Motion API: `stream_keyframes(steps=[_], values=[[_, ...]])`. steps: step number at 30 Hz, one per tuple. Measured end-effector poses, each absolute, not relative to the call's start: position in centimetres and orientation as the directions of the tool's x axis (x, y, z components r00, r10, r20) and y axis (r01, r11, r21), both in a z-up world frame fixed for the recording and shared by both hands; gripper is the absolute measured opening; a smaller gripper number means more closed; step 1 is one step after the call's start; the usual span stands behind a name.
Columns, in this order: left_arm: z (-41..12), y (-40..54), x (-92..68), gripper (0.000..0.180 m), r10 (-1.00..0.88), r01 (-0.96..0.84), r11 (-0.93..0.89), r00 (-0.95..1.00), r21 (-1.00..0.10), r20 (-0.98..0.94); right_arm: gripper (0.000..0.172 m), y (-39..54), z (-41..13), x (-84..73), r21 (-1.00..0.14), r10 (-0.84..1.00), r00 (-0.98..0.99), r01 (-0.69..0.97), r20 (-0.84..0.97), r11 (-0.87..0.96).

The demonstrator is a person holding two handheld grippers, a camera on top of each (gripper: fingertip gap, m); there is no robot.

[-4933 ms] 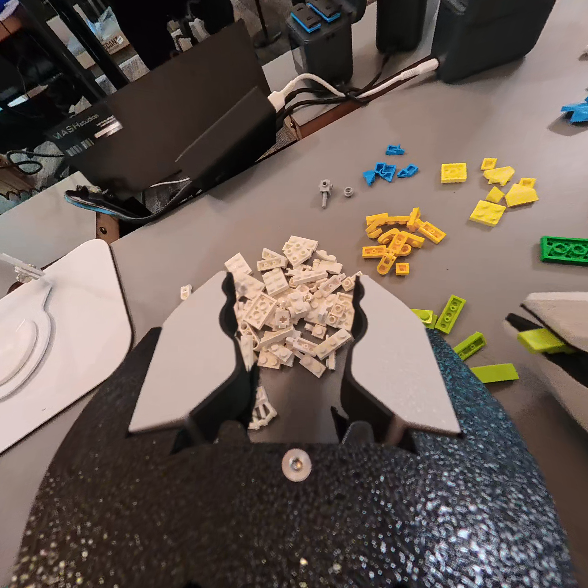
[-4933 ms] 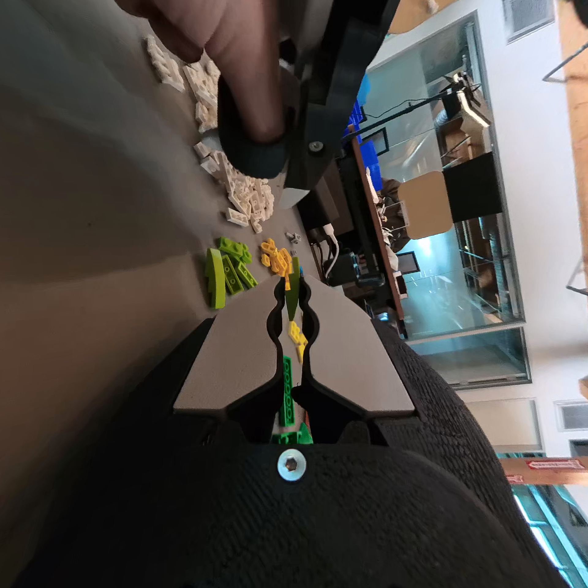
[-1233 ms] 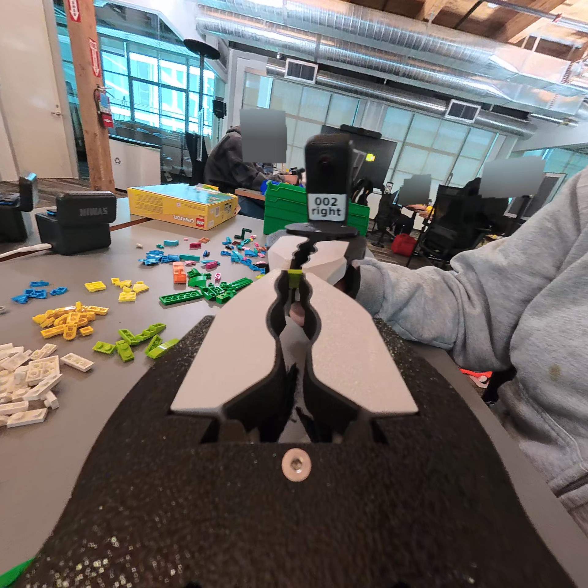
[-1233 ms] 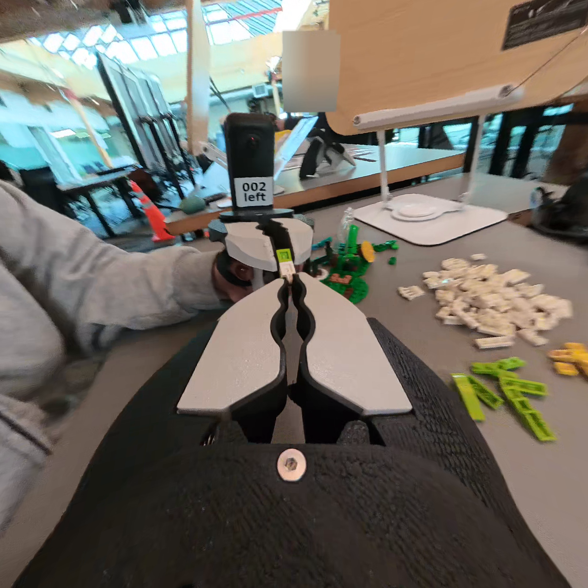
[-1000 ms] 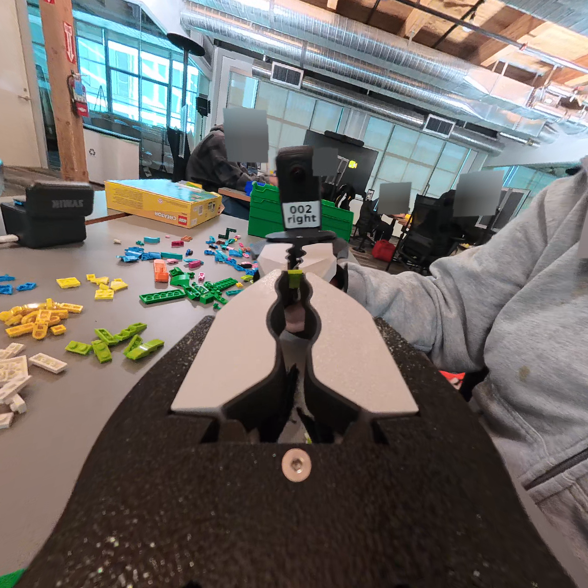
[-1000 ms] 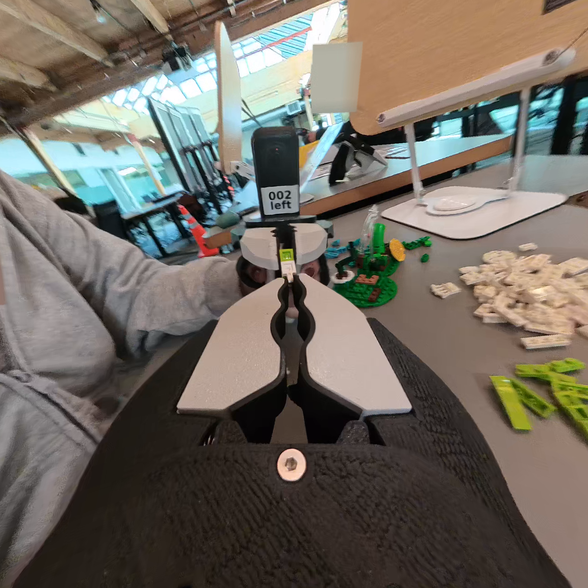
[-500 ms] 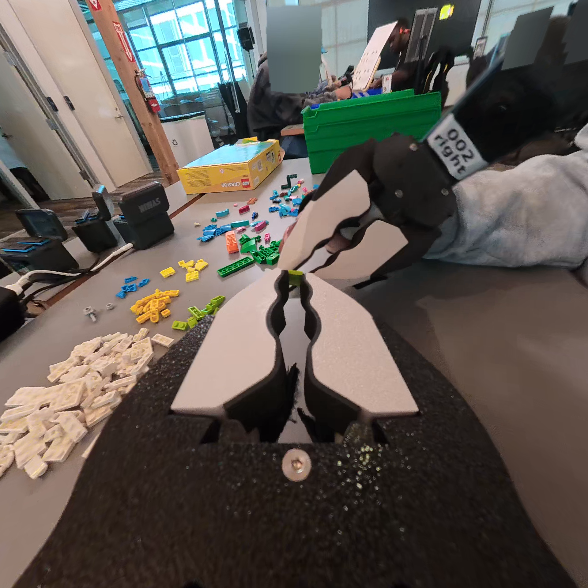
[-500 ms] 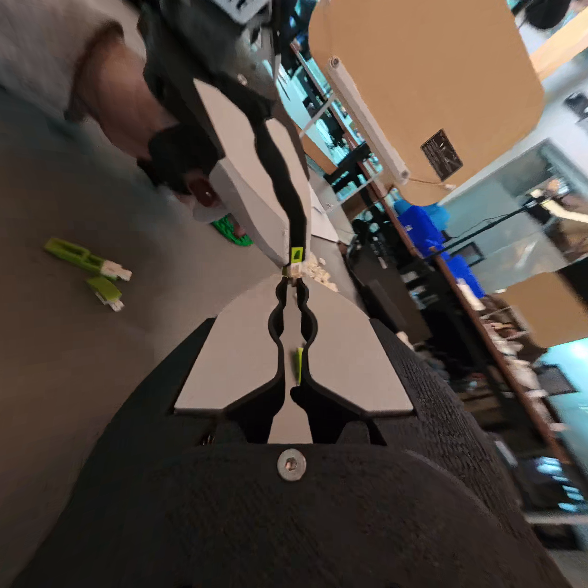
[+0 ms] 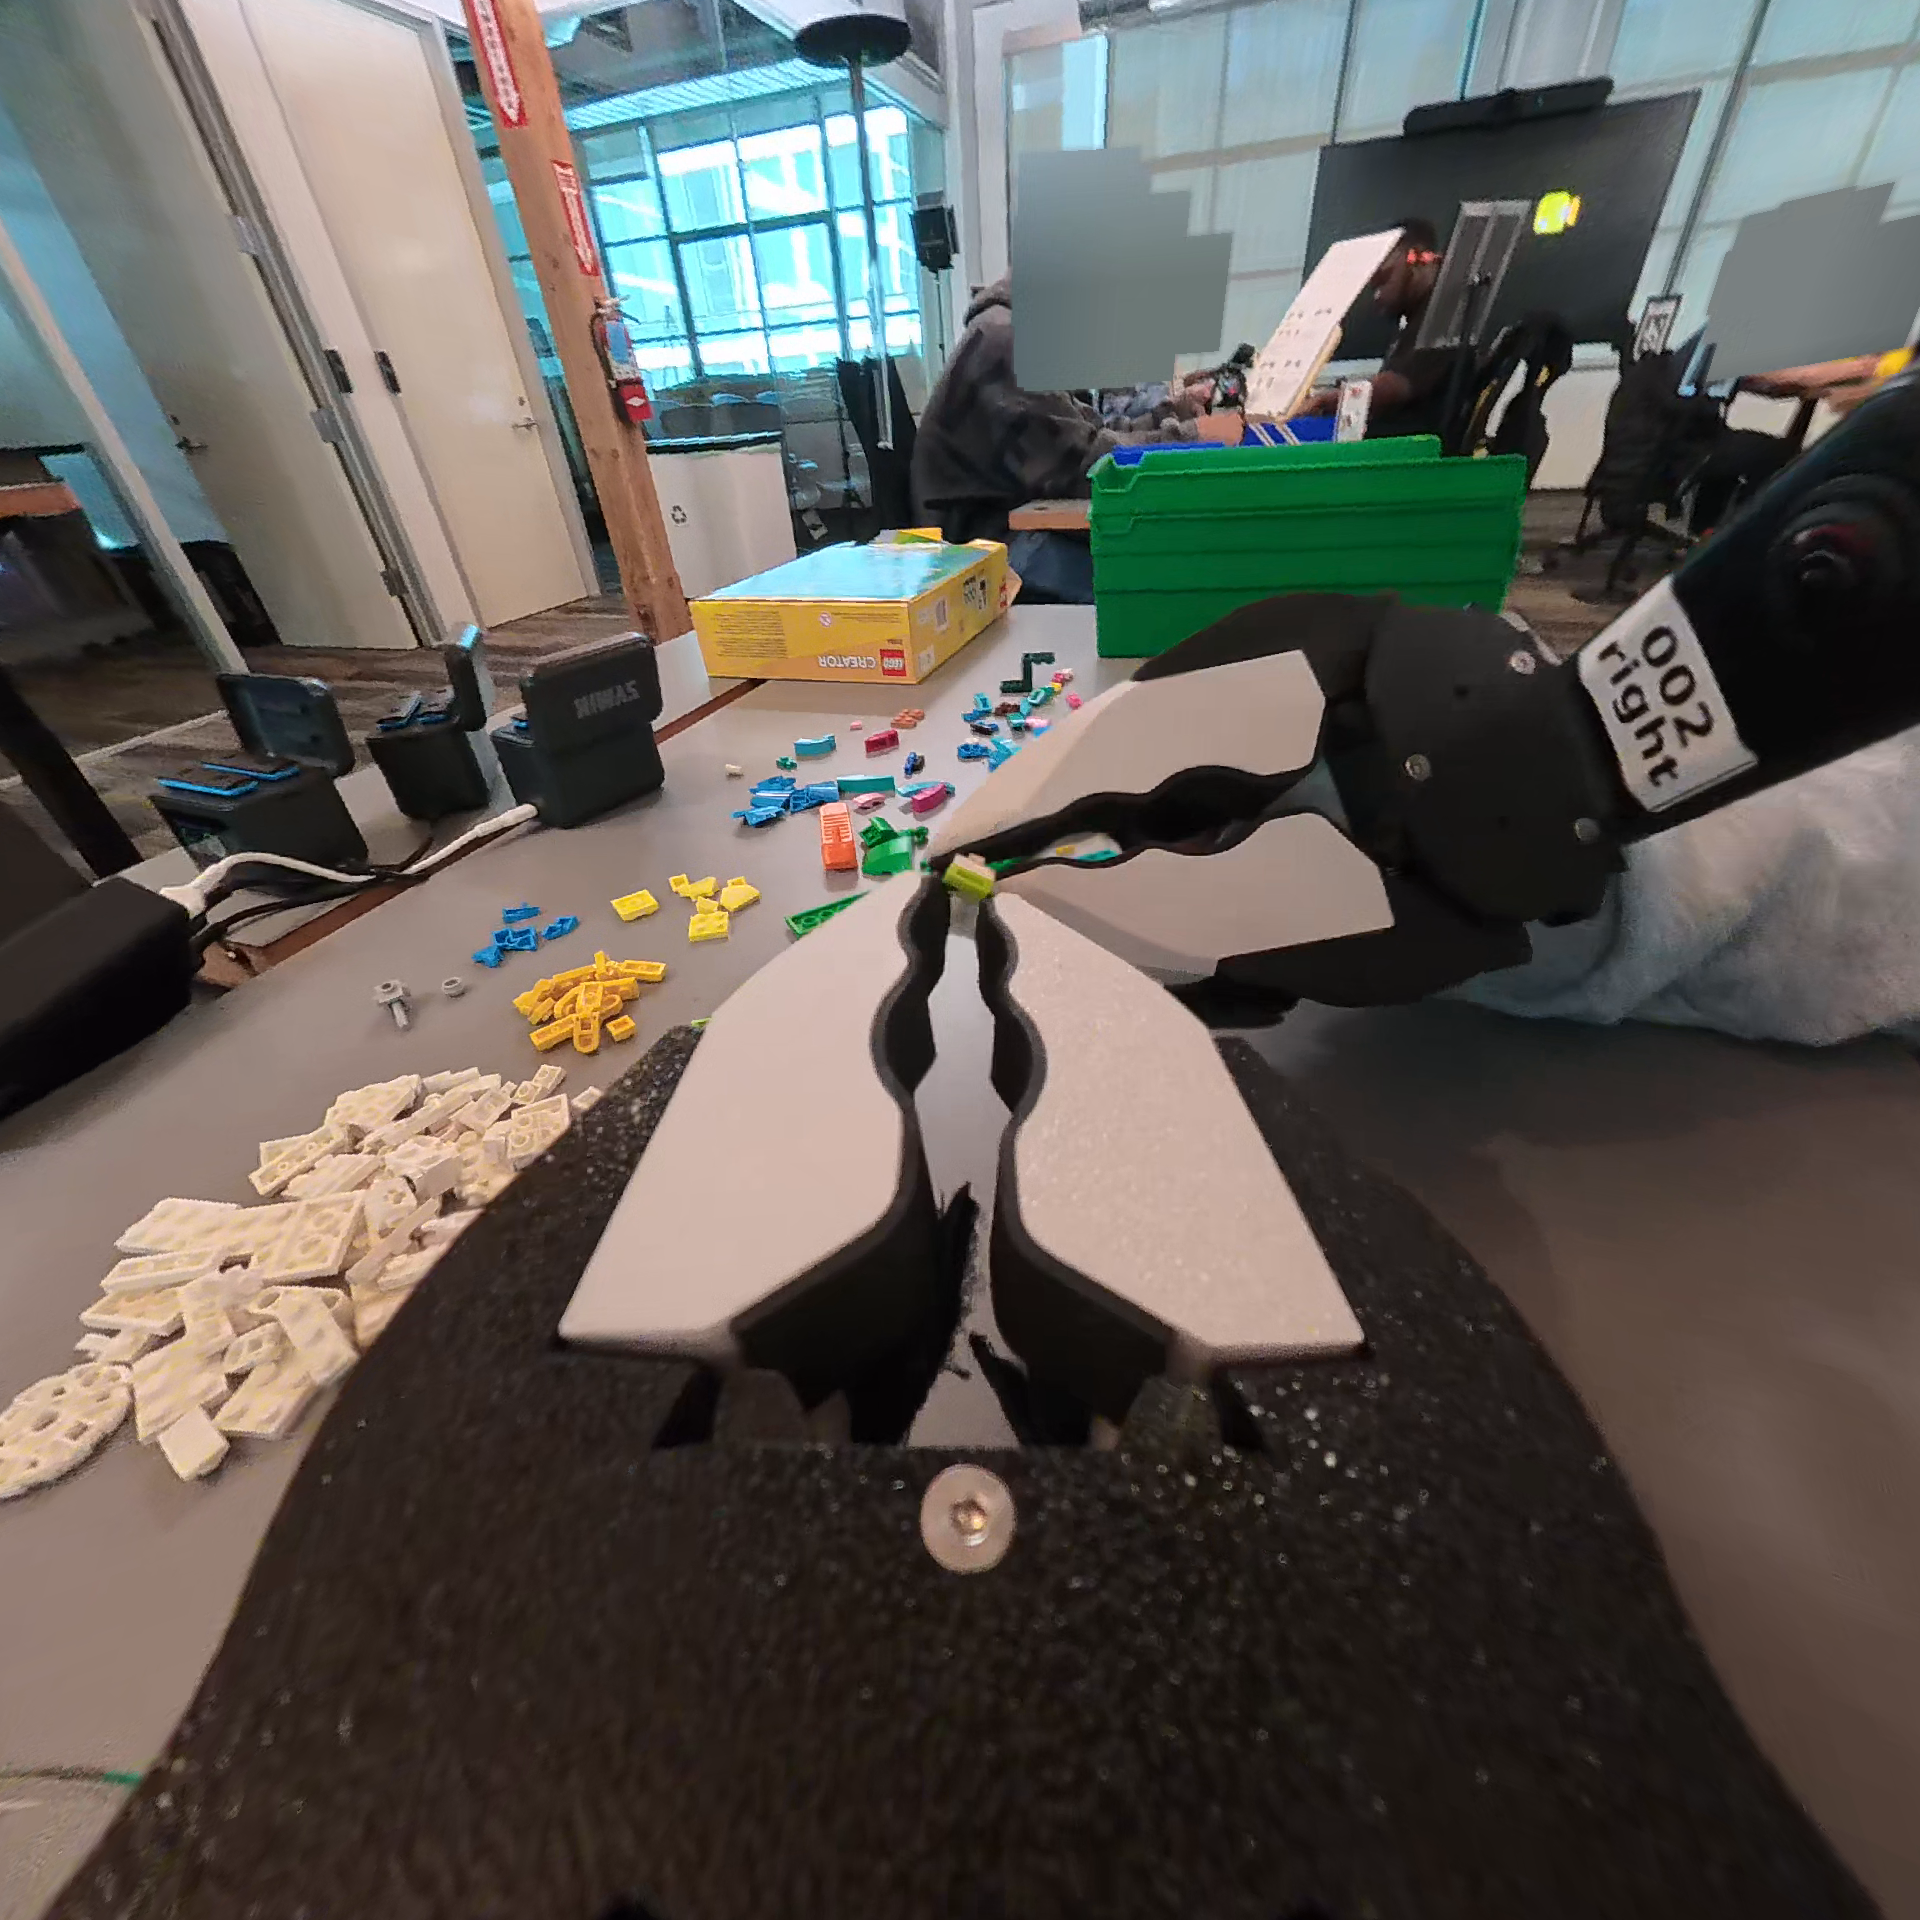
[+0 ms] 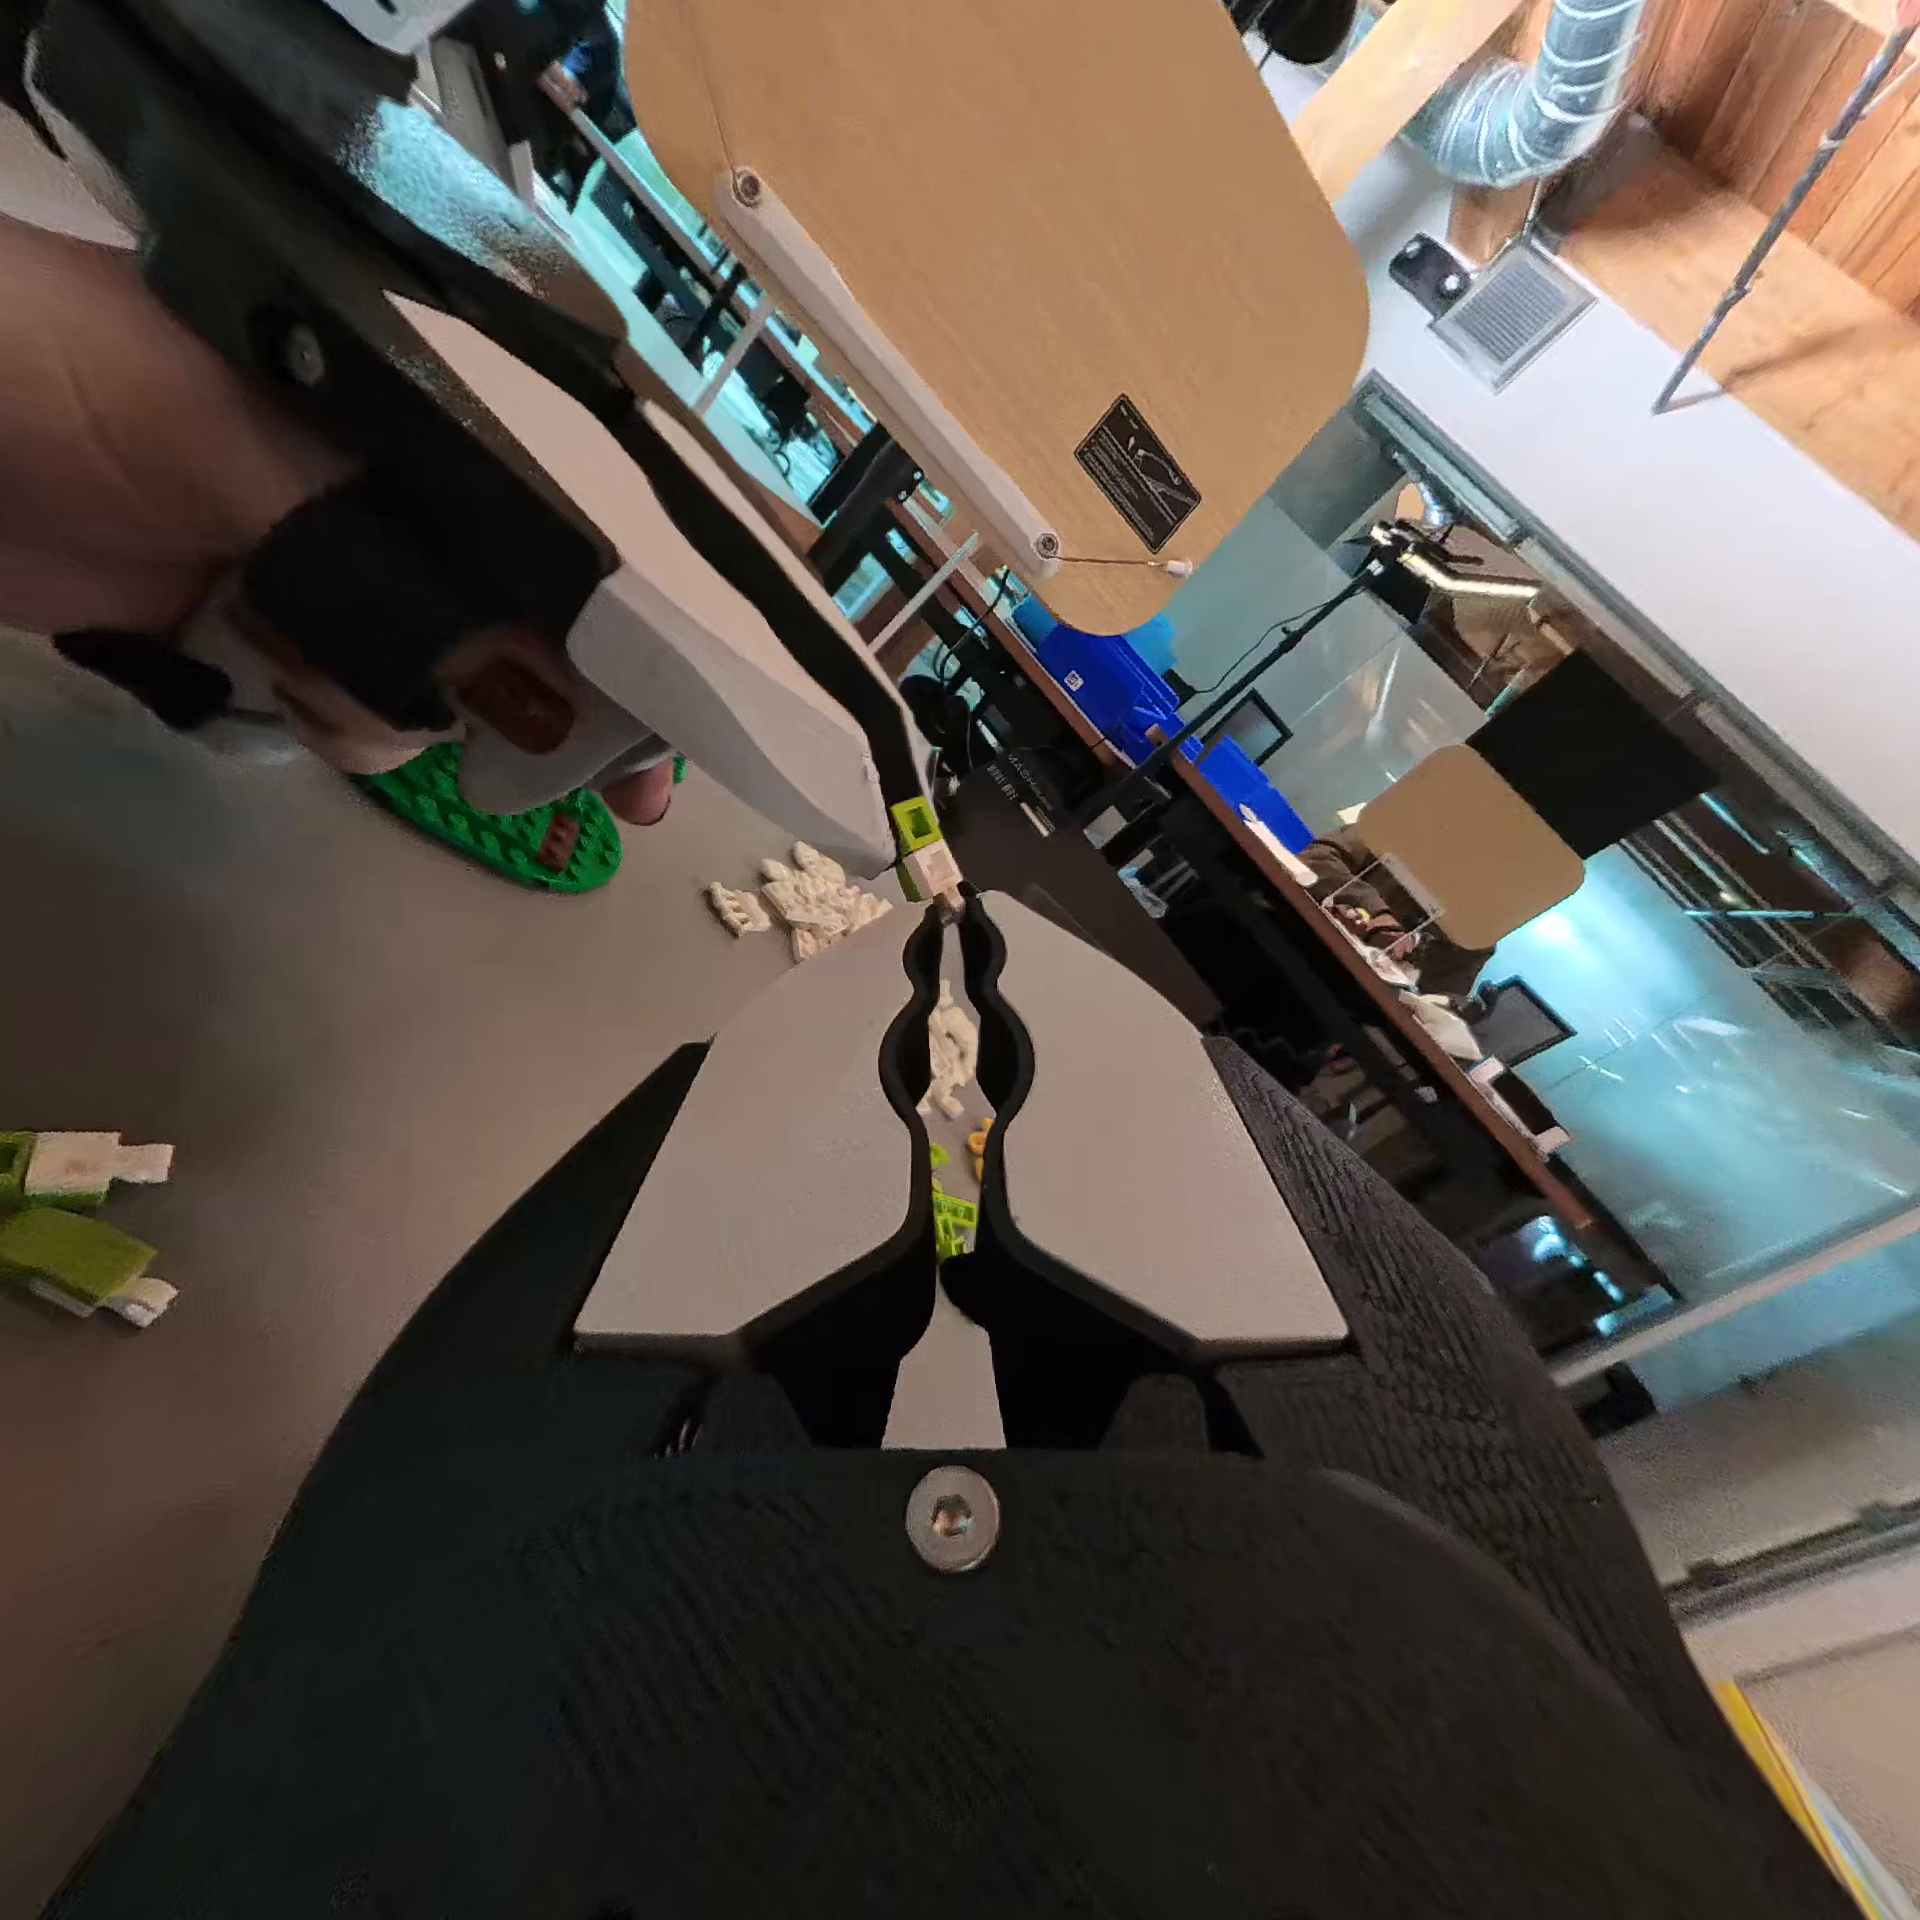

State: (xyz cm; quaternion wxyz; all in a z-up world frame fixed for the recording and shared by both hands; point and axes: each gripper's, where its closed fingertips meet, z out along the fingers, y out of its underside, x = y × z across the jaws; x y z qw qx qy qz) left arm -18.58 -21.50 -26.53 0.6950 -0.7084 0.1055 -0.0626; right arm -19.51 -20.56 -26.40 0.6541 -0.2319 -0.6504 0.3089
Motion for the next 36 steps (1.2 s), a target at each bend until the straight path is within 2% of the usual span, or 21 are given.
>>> stream_keyframes(steps=[3, 4, 8, 11, 13, 16, 18, 19, 21, 30, 36], values=[[-27.3, -21.0, -18.8, 0.004, -0.194, -0.058, -0.024, 0.98, -0.998, -0.053, 0.003, -20.0, -27.0, -19.7, -0.64, 0.642, -0.01, -0.093, 0.767, 0.763], [-27.7, -21.0, -18.6, 0.0, -0.198, -0.069, -0.032, 0.978, -0.997, -0.061, 0.003, -19.7, -26.9, -19.6, -0.608, 0.613, 0.026, -0.097, 0.79, 0.788], [-27.2, -20.8, -18.6, 0.003, -0.182, -0.029, 0.019, 0.983, -0.999, -0.032, 0.003, -19.2, -27.0, -19.5, -0.452, 0.464, 0.099, -0.122, 0.88, 0.884], [-27.1, -20.9, -18.9, 0.018, -0.163, -0.02, 0.029, 0.986, -0.999, -0.025, 0.003, -19.5, -27.3, -19.5, -0.369, 0.384, 0.117, -0.13, 0.916, 0.92], [-27.0, -20.9, -18.7, 0.02, -0.189, 0.011, 0.028, 0.982, -1.0, 0.005, 0.004, -19.8, -27.3, -19.3, -0.332, 0.35, 0.127, -0.145, 0.928, 0.932], [-27.2, -20.8, -18.4, 0.019, -0.207, 0.018, 0.015, 0.978, -1.0, 0.015, 0.005, -20.5, -27.6, -19.2, -0.289, 0.31, 0.112, -0.167, 0.944, 0.943], [-27.3, -20.8, -18.0, 0.012, -0.23, 0.006, 0.01, 0.973, -1.0, 0.004, 0.005, -21.0, -28.0, -19.2, -0.259, 0.279, 0.104, -0.173, 0.954, 0.95], [-27.3, -20.9, -17.7, 0.004, -0.245, 0.0, 0.011, 0.97, -1.0, -0.003, 0.005, -21.0, -28.0, -19.3, -0.251, 0.271, 0.105, -0.172, 0.957, 0.953], [-27.3, -20.9, -17.5, 0.002, -0.259, -0.005, 0.01, 0.966, -1.0, -0.007, 0.005, -20.9, -27.9, -19.3, -0.266, 0.287, 0.108, -0.172, 0.952, 0.948], [-27.3, -20.8, -18.3, 0.018, -0.217, 0.027, 0.01, 0.976, -1.0, 0.024, 0.005, -20.3, -27.5, -19.3, -0.336, 0.356, 0.113, -0.165, 0.927, 0.927], [-27.4, -20.8, -18.1, 0.018, -0.252, 0.05, -0.01, 0.966, -0.999, 0.051, 0.005, -19.8, -27.0, -19.2, -0.366, 0.388, 0.14, -0.16, 0.911, 0.917]])
